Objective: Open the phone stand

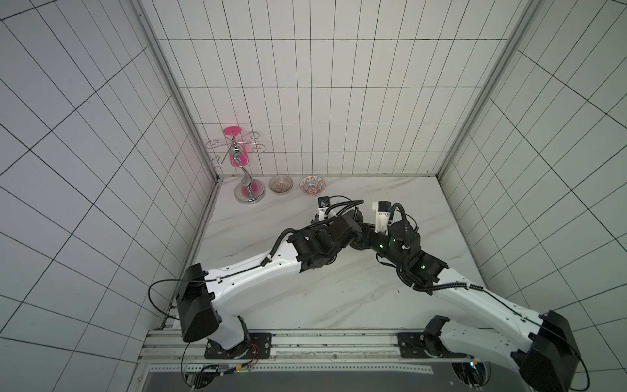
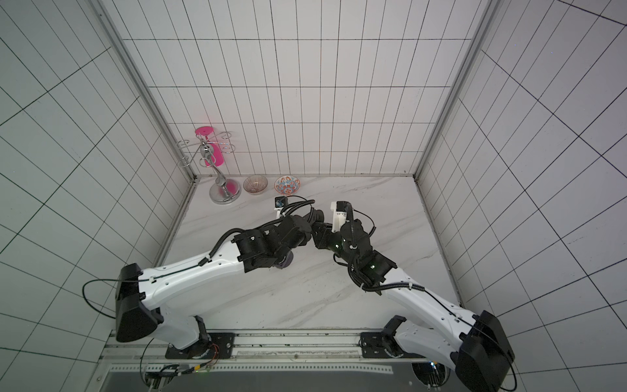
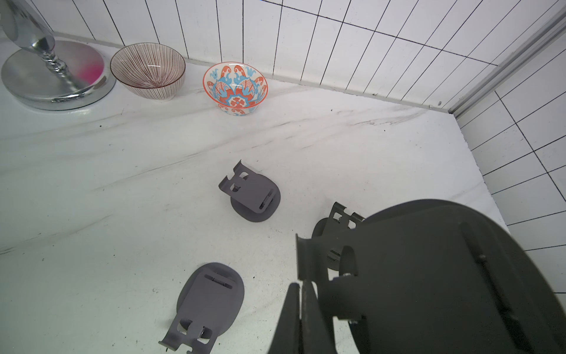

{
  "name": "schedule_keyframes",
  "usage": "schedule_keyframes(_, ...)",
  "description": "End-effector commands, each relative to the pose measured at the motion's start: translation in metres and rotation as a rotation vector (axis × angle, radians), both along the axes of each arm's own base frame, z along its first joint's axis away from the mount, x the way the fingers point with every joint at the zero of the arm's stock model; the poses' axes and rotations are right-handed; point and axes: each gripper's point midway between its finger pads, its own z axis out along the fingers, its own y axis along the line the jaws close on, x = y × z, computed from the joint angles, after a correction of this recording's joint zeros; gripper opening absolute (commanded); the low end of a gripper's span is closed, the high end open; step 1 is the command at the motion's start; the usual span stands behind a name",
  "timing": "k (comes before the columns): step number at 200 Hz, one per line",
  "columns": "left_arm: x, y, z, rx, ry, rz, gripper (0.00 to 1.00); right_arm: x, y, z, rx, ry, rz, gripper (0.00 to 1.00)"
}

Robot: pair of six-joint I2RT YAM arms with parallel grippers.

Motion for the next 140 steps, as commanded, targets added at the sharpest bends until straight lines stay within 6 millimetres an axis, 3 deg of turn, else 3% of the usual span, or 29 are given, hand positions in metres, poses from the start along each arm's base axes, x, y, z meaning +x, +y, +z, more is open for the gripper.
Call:
schedule_keyframes(1, -0.011, -0.009, 0.024, -0.072, -0.058, -0.033, 0.0, 0.011, -0.001, 0.012, -0.006, -0.025, -0.041, 0.14)
schedule_keyframes(29, -0.013, -0.008, 0.026, -0.076, -0.067, -0.039, 0.0, 0.012, 0.001, 0.012, -0.009, -0.026, -0.037, 0.0)
schedule_keyframes(77, -0.02, -0.008, 0.037, -0.153, -0.093, -0.08, 0.0, 0.011, -0.002, 0.016, 0.001, -0.027, -0.038, 0.0)
schedule_keyframes(116, -0.028, 0.003, 0.055, -0.251, -0.121, -0.122, 0.38, 0.01, -0.02, 0.023, 0.035, -0.015, -0.052, 0.0)
schedule_keyframes(140, -0.024, 0.013, 0.056, -0.351, -0.074, -0.152, 0.48, 0.009, -0.032, 0.028, 0.084, -0.005, -0.044, 0.0)
